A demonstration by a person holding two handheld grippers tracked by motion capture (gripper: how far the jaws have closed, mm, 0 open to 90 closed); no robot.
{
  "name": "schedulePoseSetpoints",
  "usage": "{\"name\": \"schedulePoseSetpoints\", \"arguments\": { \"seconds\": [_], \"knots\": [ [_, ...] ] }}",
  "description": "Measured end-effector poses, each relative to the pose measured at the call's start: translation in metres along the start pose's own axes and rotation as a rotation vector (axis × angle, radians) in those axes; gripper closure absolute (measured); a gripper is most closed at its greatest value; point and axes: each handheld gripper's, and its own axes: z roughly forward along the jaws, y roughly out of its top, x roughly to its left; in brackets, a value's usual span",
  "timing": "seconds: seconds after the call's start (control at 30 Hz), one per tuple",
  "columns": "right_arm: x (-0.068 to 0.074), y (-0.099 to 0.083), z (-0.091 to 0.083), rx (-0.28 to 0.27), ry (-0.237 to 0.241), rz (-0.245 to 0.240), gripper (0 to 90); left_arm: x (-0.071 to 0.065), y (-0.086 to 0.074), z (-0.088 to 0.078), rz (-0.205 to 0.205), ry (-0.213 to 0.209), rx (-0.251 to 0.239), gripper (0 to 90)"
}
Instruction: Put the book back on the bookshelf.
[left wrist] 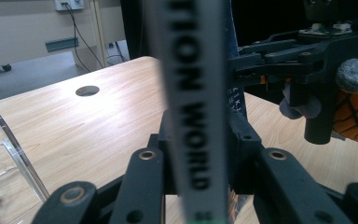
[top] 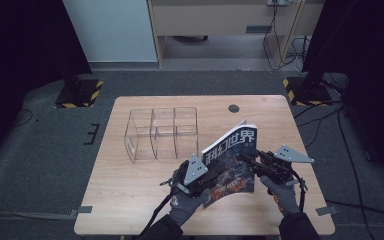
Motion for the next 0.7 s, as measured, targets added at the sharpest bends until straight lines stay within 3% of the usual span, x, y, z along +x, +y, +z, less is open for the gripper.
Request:
{"name": "schedulePoseSetpoints", "arguments": {
  "seconds": [0.2,0.37,0.47,0.57,0.7],
  "knots": [
    [0.000,-0.001,0.000,0.002,-0.001,0.006,59.7,0.005,-0.001,0.007,-0.048,-0.022,-0.018,66.5],
    [0.000,-0.001,-0.001,0.000,0.005,0.007,62.1,0.006,-0.002,0.013,-0.058,-0.074,-0.027,64.6],
    [-0.001,-0.001,-0.001,0.001,0.001,0.005,63.4,0.004,-0.001,0.014,-0.050,-0.054,-0.024,65.5],
    [-0.001,-0.001,-0.002,0.001,0.000,0.007,62.8,0.004,-0.001,0.013,-0.047,-0.033,-0.019,73.6],
    [0.000,-0.001,-0.001,0.003,0.000,0.016,58.0,0.006,0.000,0.010,-0.072,-0.029,-0.010,80.8]
  ]
}}
